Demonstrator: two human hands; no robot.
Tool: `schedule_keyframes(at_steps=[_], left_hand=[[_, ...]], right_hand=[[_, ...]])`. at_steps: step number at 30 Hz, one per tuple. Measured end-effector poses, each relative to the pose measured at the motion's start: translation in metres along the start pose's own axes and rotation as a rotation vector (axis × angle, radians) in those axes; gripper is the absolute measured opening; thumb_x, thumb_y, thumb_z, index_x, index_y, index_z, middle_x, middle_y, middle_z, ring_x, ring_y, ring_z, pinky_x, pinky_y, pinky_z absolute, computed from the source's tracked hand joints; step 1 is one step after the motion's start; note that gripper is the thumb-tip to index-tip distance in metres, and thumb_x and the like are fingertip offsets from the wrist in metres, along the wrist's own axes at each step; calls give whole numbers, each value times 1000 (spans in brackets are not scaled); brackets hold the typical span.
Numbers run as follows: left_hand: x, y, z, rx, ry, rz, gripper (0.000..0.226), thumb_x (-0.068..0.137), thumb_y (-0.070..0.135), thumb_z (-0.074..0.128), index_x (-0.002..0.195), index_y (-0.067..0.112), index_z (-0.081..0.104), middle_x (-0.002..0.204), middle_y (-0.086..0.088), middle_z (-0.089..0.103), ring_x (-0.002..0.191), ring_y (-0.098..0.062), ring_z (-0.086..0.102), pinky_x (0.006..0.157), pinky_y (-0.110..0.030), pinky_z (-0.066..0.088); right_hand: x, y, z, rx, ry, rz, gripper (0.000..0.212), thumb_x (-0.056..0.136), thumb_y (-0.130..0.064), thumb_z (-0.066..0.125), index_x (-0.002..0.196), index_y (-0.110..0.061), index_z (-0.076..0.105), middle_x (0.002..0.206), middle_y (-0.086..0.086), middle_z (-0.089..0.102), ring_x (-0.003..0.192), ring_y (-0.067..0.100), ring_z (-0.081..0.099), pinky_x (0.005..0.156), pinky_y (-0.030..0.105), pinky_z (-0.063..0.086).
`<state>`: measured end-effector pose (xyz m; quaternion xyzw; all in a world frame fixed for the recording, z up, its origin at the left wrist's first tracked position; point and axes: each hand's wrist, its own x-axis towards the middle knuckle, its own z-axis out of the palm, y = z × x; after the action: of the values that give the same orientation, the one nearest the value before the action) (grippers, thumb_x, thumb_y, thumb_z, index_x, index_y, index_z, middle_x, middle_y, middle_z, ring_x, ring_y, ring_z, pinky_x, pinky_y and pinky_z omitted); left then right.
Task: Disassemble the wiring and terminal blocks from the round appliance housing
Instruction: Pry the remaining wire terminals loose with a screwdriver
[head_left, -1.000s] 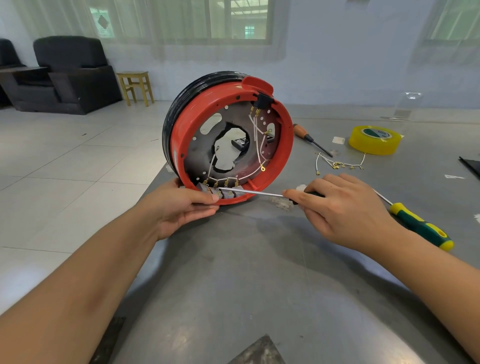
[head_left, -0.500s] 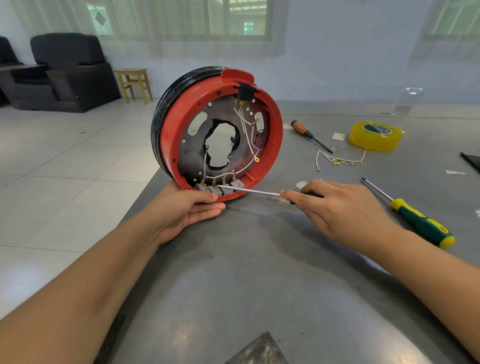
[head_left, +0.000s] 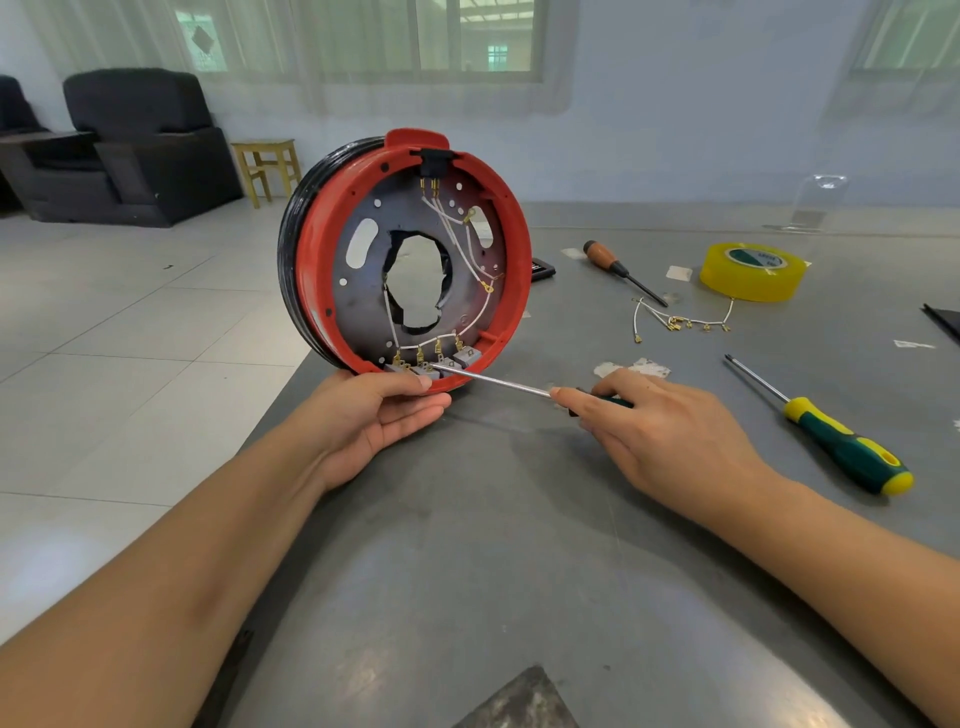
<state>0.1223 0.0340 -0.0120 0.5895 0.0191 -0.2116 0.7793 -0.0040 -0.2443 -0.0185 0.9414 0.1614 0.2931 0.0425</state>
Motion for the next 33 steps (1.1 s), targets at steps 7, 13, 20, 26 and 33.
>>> schedule_keyframes(at_steps=[7,13,20,26,33], left_hand=[[0,0,1,-28,20,-4,10,94,-5,65,104,-8,69,104,-24,78,94,-31,79,68,-30,64],[-1,0,4,-15,22,-16,11,94,-5,66,104,-7,70,104,-22,79,94,-30,79,70,-31,65],[0,0,-1,-27,-19,-27,16,92,-4,69,108,-8,70,108,-21,78,99,-30,79,73,-31,65],[-1,0,-6,-41,-81,-30,38,77,4,78,113,-7,71,114,-22,76,103,-32,77,74,-31,64],[-1,4,-16,-76,-186,-86,19,80,15,75,92,2,84,120,-27,73,112,-38,74,81,-38,64]], right_hand=[[-4,-16,4,140,-35,81,41,97,-19,63,136,-32,60,98,1,62,68,28,59,48,31,42],[0,-28,4,162,-16,137,43,98,-21,61,140,-30,57,99,1,61,68,27,58,52,29,39],[-1,-24,-2,124,-7,149,37,99,-29,55,135,-38,62,99,-6,65,73,23,63,47,27,39],[-1,-19,-6,117,10,134,36,96,-33,53,129,-42,67,93,-11,67,72,18,63,48,25,36],[2,-16,-5,114,67,100,35,95,-34,54,126,-41,69,90,-9,67,69,20,64,47,25,39]])
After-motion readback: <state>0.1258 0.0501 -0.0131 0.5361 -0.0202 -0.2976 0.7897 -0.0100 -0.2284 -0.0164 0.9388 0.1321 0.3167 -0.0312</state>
